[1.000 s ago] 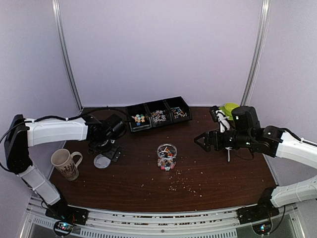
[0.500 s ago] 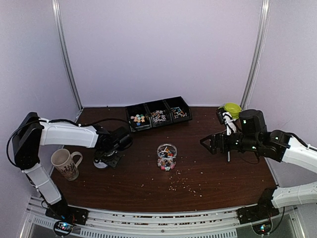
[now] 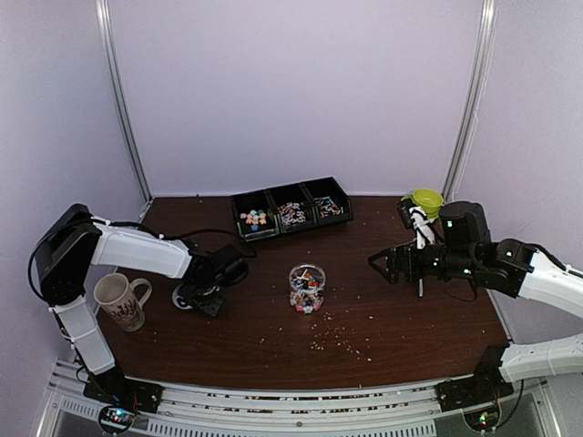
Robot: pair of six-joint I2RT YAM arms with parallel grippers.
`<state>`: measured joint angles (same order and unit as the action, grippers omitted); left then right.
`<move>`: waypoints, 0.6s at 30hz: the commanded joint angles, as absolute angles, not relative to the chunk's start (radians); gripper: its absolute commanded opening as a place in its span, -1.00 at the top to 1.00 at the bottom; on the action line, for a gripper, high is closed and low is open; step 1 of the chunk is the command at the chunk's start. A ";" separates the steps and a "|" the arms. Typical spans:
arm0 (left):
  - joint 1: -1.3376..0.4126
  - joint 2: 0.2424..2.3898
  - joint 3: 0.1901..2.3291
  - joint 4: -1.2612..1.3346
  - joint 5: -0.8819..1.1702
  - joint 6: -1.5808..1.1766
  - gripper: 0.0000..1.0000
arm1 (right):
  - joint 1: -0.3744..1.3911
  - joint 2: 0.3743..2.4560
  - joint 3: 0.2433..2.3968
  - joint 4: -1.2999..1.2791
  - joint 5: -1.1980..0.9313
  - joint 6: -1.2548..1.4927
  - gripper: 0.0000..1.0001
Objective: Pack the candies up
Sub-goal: Pick up the box lid from the center of the board.
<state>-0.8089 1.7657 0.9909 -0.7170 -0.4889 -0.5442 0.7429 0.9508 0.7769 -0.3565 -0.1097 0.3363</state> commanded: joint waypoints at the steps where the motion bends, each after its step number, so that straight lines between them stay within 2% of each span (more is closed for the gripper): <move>1: -0.815 1.786 0.991 -0.685 -0.479 -0.540 0.51 | 0.746 0.939 0.779 -0.364 -0.093 0.332 -0.89; 18: -0.815 1.806 0.982 -0.674 -0.502 -0.545 0.78 | 0.746 0.964 0.757 -0.330 -0.128 0.363 -0.89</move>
